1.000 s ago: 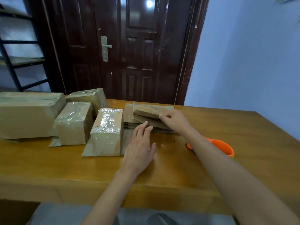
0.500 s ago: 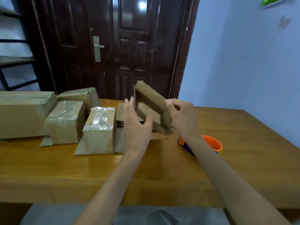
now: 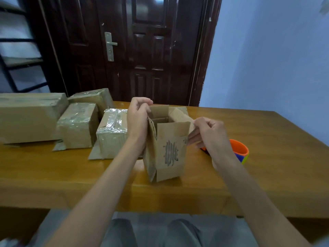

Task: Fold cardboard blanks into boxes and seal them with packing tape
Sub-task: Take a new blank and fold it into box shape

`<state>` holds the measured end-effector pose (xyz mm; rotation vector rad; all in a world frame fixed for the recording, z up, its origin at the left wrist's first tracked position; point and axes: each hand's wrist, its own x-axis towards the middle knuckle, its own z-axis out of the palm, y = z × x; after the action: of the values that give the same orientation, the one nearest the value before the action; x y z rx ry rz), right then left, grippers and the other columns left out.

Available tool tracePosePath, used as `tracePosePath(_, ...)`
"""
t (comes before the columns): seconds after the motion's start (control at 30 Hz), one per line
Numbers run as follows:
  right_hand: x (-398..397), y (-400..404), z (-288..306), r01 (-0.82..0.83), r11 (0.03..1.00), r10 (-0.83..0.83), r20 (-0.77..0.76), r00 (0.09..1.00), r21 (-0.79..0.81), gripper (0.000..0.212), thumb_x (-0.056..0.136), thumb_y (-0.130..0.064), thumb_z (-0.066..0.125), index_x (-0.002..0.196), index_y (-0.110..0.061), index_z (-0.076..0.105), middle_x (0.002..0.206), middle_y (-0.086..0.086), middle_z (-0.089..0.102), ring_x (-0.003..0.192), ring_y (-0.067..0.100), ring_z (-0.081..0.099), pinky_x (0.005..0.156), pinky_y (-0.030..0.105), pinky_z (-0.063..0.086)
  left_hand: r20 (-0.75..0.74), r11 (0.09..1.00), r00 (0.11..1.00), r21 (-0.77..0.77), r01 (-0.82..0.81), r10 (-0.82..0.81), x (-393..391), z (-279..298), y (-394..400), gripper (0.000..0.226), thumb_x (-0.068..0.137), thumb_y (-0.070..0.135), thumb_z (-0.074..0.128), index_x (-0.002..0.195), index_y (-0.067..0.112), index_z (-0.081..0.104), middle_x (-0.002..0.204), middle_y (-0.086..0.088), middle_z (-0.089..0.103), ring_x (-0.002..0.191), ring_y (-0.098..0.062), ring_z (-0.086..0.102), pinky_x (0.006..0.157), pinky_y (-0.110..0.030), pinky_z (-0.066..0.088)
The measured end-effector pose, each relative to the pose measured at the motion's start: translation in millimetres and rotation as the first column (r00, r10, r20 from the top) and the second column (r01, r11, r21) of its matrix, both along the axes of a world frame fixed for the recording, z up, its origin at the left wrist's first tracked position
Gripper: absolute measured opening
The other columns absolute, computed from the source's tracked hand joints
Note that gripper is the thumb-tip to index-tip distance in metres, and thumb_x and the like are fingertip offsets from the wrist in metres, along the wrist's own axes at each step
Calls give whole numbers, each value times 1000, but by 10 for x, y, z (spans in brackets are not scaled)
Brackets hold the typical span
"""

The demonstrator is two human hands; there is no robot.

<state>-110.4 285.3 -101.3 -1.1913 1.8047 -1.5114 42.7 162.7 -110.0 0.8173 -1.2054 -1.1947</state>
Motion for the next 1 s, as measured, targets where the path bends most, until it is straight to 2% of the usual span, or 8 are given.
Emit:
tracePosePath(0.13,25,35,-81,45,996,-69,-342,937,-77,15,109,-37,49,118,-33,59,110,-14,70,93,7,72,73,27,62,37,996,995,-12,94,-93,-53,-42,-39,29,79,17,51,100,12,69,99,-11,75,89,-17,71,75,-34,59)
tracePosePath(0.23,59,85,-74,-91,968,-51,-540,840,-233,31,108,-48,42,136,-40,52,133,-17,58,115,-4,59,82,16,54,61,988,987,-48,150,-147,-98,-51,-24,26,91,4,46,107,1,67,92,-7,72,80,-8,70,66,-23,57)
tracePosePath(0.3,71,111,-33,-206,961,22,-696,718,-182,45,102,-63,40,138,-39,53,145,-15,49,127,-4,50,90,14,46,74,982,983,-78,175,-169,-100,-66,-30,26,93,1,44,108,0,65,91,-2,69,83,-9,68,65,-22,55)
tracePosePath(0.43,49,82,120,-191,980,143,-856,497,52,54,97,-66,46,145,-41,47,154,-14,42,143,9,37,114,43,44,116,965,965,-91,245,-234,-52,-86,-51,25,91,11,48,106,3,66,97,-5,78,99,-18,72,84,-35,57)
tracePosePath(0.53,44,12,240,-120,959,278,-777,565,256,58,100,-49,60,152,-40,37,159,-11,31,145,15,34,113,48,45,147,952,955,-129,276,-257,-14,-128,-52,36,74,35,56,97,12,71,104,-15,77,113,-27,70,101,-51,51)
tracePosePath(0.63,87,-74,303,-54,930,309,-692,652,364,78,95,-47,69,159,-38,26,166,-7,20,143,25,42,107,47,51,141,938,944,-141,317,-298,-42,-161,-62,33,78,36,55,97,13,70,107,-22,74,113,-22,72,100,-43,51)
tracePosePath(0.8,148,-92,201,1,957,209,-690,693,291,85,91,-46,74,157,-43,21,148,-4,56,120,21,61,91,44,60,229,943,940,-156,293,-254,-95,-275,-151,20,100,26,59,111,13,70,88,-3,73,91,-11,71,86,-29,54)
tracePosePath(1.0,212,-28,31,96,989,14,-709,705,116,80,91,-58,69,157,-39,28,133,-8,66,106,14,65,83,36,61,1,919,922,81,386,-387,-49,-417,-175,49,90,32,79,135,27,62,125,-5,74,107,-23,75,84,-37,62)
